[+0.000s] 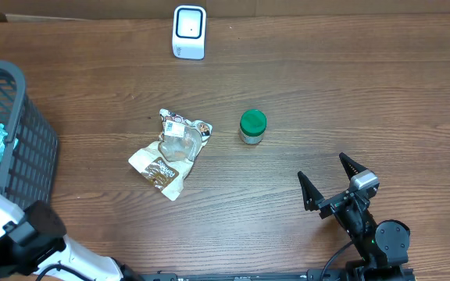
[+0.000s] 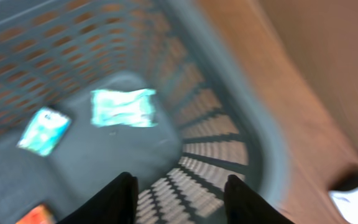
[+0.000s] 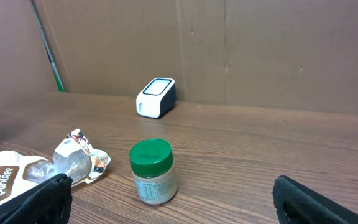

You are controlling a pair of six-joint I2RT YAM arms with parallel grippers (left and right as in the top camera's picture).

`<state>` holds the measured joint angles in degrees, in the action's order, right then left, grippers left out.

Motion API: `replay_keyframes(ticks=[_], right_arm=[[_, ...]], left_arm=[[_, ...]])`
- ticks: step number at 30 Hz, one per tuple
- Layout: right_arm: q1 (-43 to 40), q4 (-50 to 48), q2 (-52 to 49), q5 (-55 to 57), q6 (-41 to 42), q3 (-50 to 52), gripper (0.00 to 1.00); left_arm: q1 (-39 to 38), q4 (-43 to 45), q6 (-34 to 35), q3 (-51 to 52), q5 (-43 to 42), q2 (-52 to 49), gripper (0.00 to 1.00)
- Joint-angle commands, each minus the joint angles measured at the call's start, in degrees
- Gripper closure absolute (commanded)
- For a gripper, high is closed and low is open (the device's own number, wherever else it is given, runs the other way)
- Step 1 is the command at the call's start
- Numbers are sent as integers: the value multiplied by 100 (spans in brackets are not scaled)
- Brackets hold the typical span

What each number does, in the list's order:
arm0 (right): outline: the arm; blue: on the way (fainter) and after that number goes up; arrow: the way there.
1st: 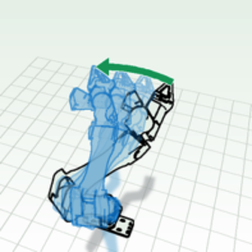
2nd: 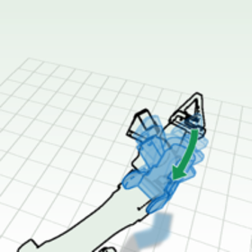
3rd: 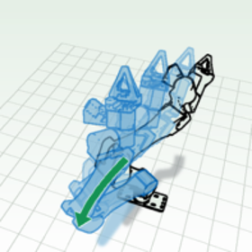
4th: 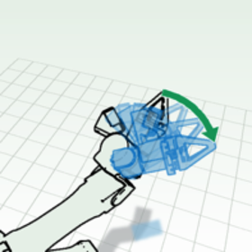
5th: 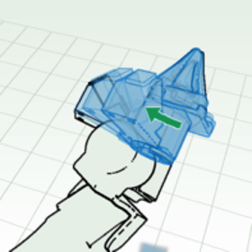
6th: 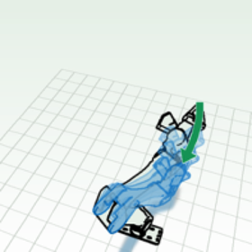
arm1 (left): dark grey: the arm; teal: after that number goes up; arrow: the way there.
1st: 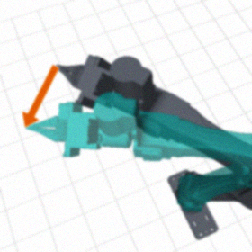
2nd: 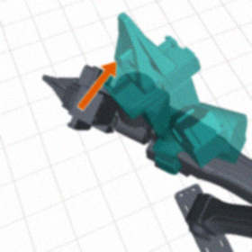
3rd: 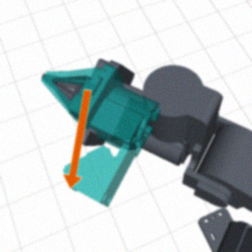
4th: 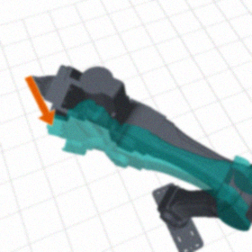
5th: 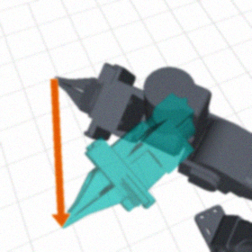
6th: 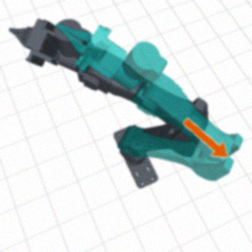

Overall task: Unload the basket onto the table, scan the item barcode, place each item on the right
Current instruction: 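Reach within the basket with the left gripper for another item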

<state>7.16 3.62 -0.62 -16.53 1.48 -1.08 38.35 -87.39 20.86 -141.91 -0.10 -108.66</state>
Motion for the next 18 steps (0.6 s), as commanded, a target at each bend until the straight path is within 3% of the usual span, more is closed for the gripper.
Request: replay_keyframes(ticks=[1,9,14,18], right_arm=[[-20,-37,46,-26,-4,59,0],[-20,-37,46,-26,-4,59,0],[-20,-37,46,-26,-4,59,0],[-20,-37,46,-26,-4,59,0]], left_arm=[[363,94,9,608,201,-46,58],[721,1228,-433,2522,225,-46,57],[748,2422,-1182,3687,223,-46,51],[721,3405,-2033,4433,199,-66,36]])
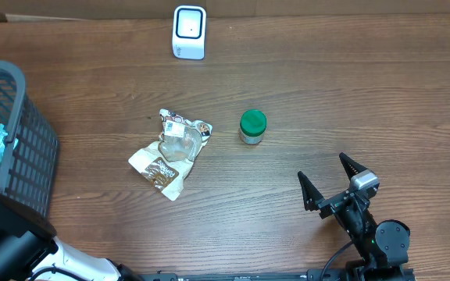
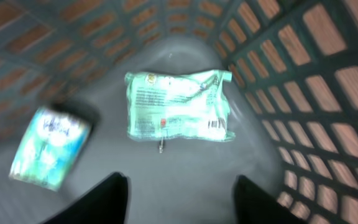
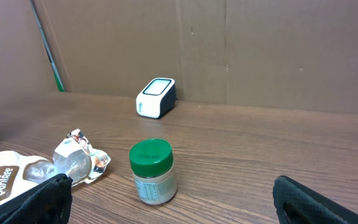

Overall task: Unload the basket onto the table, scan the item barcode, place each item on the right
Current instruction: 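Reach within the basket with the left gripper for another item, then grasp the mint-green package in the basket with the left gripper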

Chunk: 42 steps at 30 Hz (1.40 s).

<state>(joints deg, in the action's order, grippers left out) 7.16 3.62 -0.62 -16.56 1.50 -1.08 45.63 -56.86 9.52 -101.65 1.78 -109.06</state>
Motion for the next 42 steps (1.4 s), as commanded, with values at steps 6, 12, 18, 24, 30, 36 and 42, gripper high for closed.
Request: replay_keyframes(ticks=[6,12,18,24,30,36,42], right_arm=[[-20,-37,46,-24,-7,59,0],[-20,-37,46,-24,-7,59,0],[-20,-37,46,-24,-7,59,0],[-20,-37,24,-24,-7,59,0],[-20,-37,24,-24,-7,59,0],[-20,-37,24,-24,-7,59,0],[-20,-37,24,-24,-7,59,0]], left_arm=[[-33,1513,-1600,1244,9,-35,17],[-37,1976,-2332,1725,-33,-44,18],[-44,2463,-2634,2096,-31,-59,19],[-96,2732,-2839,2197,-37,-341,22],[-223,2922,-3095,2197,-33,-693,26],[-236,3032,-3099,2203,-11,-953,27],[-254,2894,-3097,2205,-28,-1281,48]])
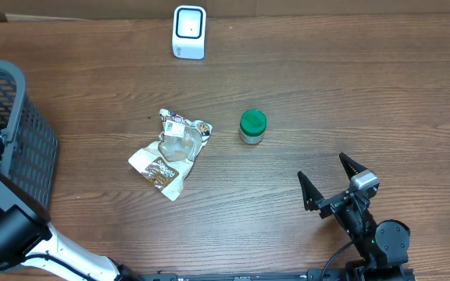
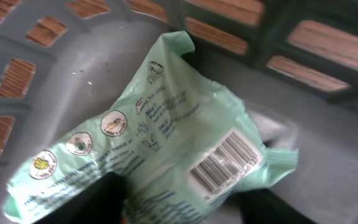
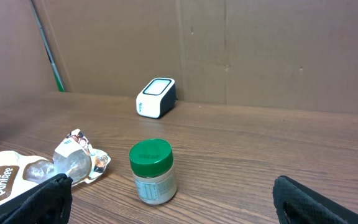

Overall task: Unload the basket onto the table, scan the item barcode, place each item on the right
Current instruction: 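Grasp the mint-green package in the basket with the left gripper, then carry the mint-green package out and drop it beside the jar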

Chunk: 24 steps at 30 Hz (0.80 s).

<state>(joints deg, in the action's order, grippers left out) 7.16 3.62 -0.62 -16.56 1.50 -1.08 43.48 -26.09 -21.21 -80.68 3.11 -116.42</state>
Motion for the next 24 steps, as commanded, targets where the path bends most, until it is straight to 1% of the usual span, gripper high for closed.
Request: replay_keyframes(ticks=[1,3,5,8,10,16,19,20,24], right_arm=[[-20,-37,24,-24,-7,59,0],[-20,-37,24,-24,-7,59,0],[-20,-37,24,-24,-7,59,0],[-20,-37,24,-24,-7,59,0],[-20,-37,24,-24,-7,59,0],[-20,-37,24,-24,-7,59,0],[-20,-37,24,-24,-7,59,0],[-20,-37,24,-24,-7,59,0],[-20,-37,24,-24,-7,59,0]], left_arm=[[-39,-210,-24,109,-160,-590,56],[-39,-264,-22,109,-160,-647,71],[-39,-284,-22,109,-151,-647,84],[-39,-315,4,98,-74,-614,94],[-39,-369,144,92,11,-544,96],[-39,-544,946,-35,46,20,96],[-39,-546,1303,-44,48,595,96],[-39,-540,1587,-48,48,1058,96],[-39,-525,2249,-48,48,2013,96]])
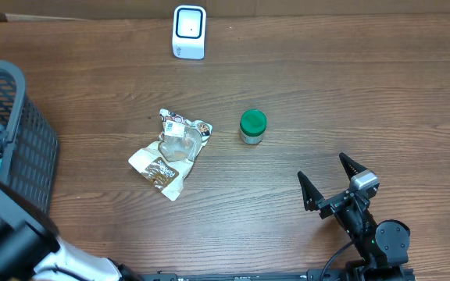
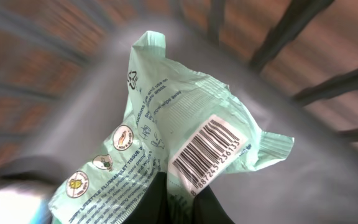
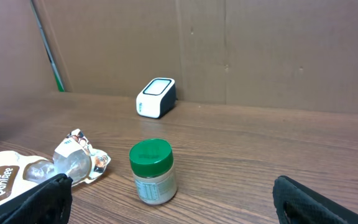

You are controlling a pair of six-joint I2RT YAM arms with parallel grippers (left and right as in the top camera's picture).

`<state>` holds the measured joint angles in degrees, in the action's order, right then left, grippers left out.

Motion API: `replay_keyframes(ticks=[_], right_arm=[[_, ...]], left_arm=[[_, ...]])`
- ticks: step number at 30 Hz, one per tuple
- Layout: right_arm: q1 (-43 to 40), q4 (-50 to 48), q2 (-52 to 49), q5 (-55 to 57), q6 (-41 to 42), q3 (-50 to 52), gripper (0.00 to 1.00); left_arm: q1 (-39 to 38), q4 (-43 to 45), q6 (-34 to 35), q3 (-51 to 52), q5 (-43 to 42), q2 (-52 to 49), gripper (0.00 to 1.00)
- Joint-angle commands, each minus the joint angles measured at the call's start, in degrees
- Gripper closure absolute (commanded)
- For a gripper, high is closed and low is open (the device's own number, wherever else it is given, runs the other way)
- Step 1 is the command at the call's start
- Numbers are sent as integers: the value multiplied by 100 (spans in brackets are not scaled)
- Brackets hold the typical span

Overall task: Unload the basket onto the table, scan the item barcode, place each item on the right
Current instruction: 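Carry the mint-green package out and drop it beside the jar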

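A pale green tissue pack (image 2: 173, 143) with a black barcode (image 2: 207, 148) facing the camera fills the left wrist view. My left gripper (image 2: 178, 190) is shut on the pack's lower edge, inside the grey basket (image 1: 23, 140) at the table's left edge. From overhead only the left arm shows over the basket; its fingers and the pack are hidden. The white scanner (image 1: 189, 31) stands at the far middle of the table, and is also in the right wrist view as the scanner (image 3: 156, 98). My right gripper (image 1: 338, 184) stands open near the front right, holding nothing.
A green-lidded jar (image 1: 252, 126) stands mid-table, with a crumpled snack pouch (image 1: 170, 152) to its left. The jar (image 3: 151, 170) sits ahead of my right fingers. The basket's grid walls (image 2: 328, 81) rise around the left gripper. Cardboard backs the table's far edge.
My left gripper, which was open with a finger on either side of the green pack on the basket floor, is now shut on the pack. The right arm has not moved.
My left gripper was open over the basket's rim, with packs lying on the floor below. Then it was lower inside, above the green pack. Later it stood close against that pack, still open, and now it is shut on it.
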<state>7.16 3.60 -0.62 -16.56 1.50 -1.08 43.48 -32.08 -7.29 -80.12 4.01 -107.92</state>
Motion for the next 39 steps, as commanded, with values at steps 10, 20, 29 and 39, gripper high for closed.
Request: replay_keyframes(ticks=[10,20,29,39], right_arm=[[-20,-35,24,-24,-7,59,0],[-20,-35,24,-24,-7,59,0],[-20,-35,24,-24,-7,59,0],[-20,-35,24,-24,-7,59,0]], left_arm=[[-192,55,1781,-105,-717,3394,96],[-2702,-861,2282,-83,-1357,3707,96],[-5786,-1794,2487,-50,-678,2393,96],[-7128,-1888,4024,-50,-341,643,96]])
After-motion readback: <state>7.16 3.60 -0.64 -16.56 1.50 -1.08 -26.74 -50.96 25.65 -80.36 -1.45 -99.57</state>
